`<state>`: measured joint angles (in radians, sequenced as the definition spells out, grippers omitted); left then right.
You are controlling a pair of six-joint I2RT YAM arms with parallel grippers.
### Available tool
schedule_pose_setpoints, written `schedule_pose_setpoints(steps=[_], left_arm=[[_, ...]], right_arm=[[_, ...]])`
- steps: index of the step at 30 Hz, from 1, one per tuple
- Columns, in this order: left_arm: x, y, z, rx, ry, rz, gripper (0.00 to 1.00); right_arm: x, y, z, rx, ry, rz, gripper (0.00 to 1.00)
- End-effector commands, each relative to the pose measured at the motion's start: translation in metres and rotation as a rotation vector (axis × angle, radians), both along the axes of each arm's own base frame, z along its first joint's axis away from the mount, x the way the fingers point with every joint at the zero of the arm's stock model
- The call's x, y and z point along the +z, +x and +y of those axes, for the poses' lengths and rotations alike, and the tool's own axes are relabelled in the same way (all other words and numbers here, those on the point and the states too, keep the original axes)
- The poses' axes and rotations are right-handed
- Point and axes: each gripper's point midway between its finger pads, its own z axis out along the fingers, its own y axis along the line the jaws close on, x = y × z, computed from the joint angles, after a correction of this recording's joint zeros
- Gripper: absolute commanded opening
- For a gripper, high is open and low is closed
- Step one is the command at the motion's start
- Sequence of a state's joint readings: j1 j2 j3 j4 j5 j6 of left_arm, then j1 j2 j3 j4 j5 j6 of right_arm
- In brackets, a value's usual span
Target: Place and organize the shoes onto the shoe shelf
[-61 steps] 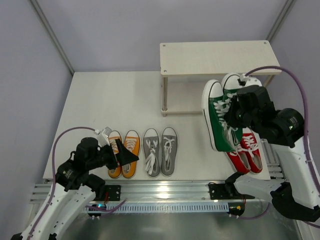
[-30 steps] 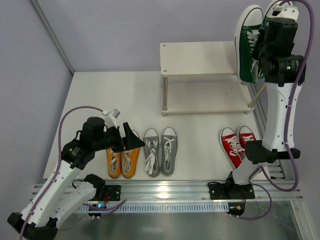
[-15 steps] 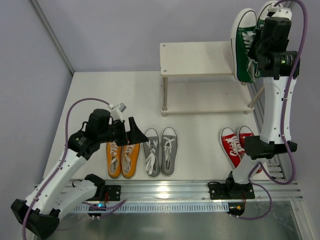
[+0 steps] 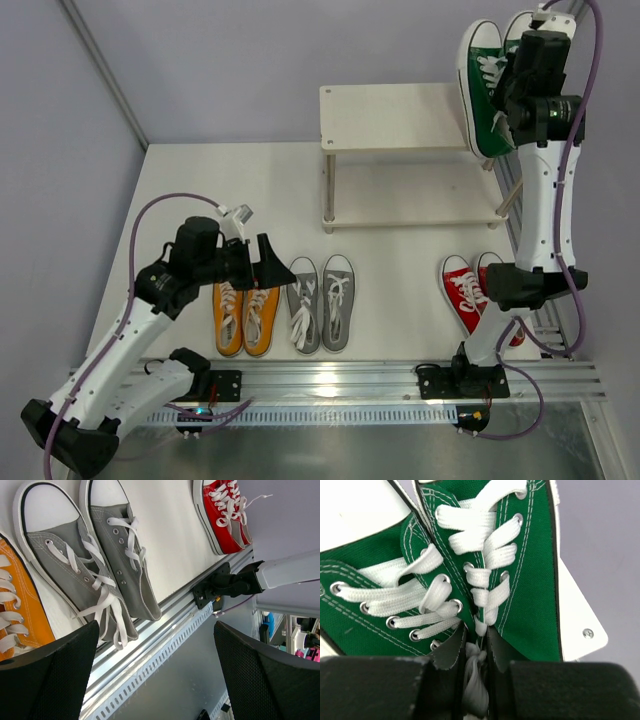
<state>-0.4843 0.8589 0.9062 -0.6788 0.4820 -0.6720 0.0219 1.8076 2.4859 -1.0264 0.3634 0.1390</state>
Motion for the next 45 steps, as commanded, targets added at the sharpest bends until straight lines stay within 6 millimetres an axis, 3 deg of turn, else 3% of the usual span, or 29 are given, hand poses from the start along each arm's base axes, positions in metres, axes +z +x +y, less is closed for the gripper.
schedule_pose_setpoints(steps=[1,12,17,23,26,28,29,31,32,33,36,40,42,44,45], left_arm=[[0.021,0.004,-0.001,-0.013,-0.016,-0.078,0.93],[0.024,0.005,0.000,-0.008,-0.012,-0.084,0.93],[0.034,0.005,-0.002,-0.012,-0.025,-0.100,0.93],[0.045,0.008,-0.002,-0.004,-0.038,-0.119,0.94],[0.045,0.008,-0.002,0.000,-0.041,-0.119,0.93],[0.043,0.010,-0.001,0.012,-0.034,-0.115,0.91],[0.043,0.010,0.000,0.021,-0.032,-0.118,0.89],[0.043,0.011,0.002,0.042,-0.033,-0.124,0.86],[0.044,0.011,0.003,0.048,-0.037,-0.128,0.84],[0.045,0.012,0.003,0.054,-0.044,-0.135,0.83],[0.043,0.012,0.004,0.063,-0.045,-0.131,0.80],[0.044,0.011,0.004,0.066,-0.046,-0.134,0.78],[0.044,0.012,0.005,0.074,-0.046,-0.136,0.77],[0.047,0.011,0.007,0.083,-0.049,-0.145,0.77],[0.047,0.012,0.008,0.089,-0.048,-0.148,0.77]], right_arm=[[0.046,0.025,0.006,0.003,0.067,-0.232,0.17],[0.042,0.020,0.016,0.035,0.136,-0.233,0.40],[0.062,-0.003,0.021,0.055,0.159,-0.275,0.67],[0.093,-0.044,0.030,0.117,0.179,-0.351,0.76],[0.095,-0.057,0.045,0.202,0.190,-0.345,0.72],[0.092,-0.063,0.049,0.227,0.195,-0.332,0.59],[0.093,-0.066,0.057,0.273,0.200,-0.335,0.51],[0.088,-0.068,0.064,0.320,0.195,-0.321,0.23],[0.084,-0.068,0.078,0.398,0.210,-0.298,0.14],[0.078,-0.060,0.082,0.419,0.224,-0.276,0.05],[0.053,-0.047,0.102,0.510,0.278,-0.176,0.04],[0.011,-0.016,0.115,0.524,0.306,-0.080,0.04],[0.006,-0.007,0.119,0.510,0.289,-0.067,0.04],[-0.011,0.007,0.117,0.462,0.273,-0.019,0.04],[-0.008,0.008,0.124,0.469,0.264,-0.025,0.04]])
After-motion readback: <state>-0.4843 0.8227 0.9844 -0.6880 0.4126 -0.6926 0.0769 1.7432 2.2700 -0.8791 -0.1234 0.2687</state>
